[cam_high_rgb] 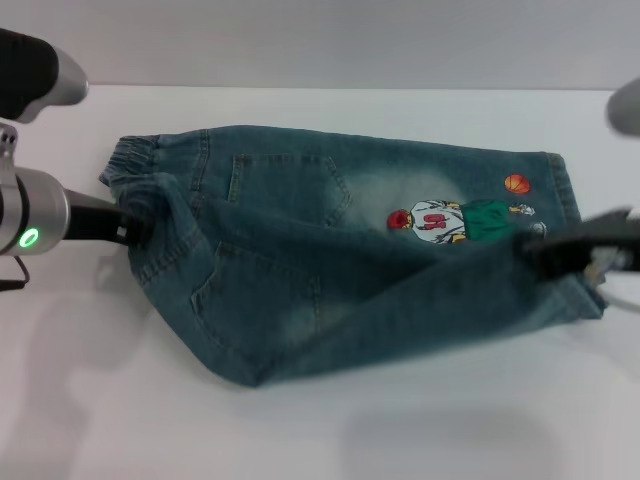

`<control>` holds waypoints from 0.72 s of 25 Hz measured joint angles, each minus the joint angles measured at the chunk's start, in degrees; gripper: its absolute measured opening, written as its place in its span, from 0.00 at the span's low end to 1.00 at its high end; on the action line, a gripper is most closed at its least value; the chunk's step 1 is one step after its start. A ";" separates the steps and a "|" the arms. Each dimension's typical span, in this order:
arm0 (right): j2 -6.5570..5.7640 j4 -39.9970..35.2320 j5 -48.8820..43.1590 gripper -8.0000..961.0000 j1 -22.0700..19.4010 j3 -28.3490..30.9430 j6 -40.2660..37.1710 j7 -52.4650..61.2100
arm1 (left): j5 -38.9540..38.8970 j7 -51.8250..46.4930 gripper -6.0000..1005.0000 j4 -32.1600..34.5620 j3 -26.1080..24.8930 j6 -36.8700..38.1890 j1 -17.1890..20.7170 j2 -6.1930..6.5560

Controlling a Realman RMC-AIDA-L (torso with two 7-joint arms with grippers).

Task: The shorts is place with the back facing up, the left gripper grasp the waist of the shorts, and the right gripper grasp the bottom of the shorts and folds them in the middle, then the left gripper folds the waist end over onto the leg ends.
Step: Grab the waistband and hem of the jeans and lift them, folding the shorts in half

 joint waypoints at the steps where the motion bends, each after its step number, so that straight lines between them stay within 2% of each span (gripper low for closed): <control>1: 0.00 -1.12 -1.48 0.01 0.10 0.03 -0.12 0.07 | -0.02 0.00 0.22 0.03 -0.27 0.28 -0.05 0.01; 9: 0.06 -2.67 -10.29 0.01 -0.15 0.12 -6.30 0.61 | -0.19 -0.05 0.22 0.37 -3.37 3.44 -0.88 -0.02; 18: 0.16 -2.06 -13.28 0.01 -1.27 0.29 -10.65 0.75 | -0.22 -0.71 0.22 1.66 -5.00 5.89 -2.70 -0.13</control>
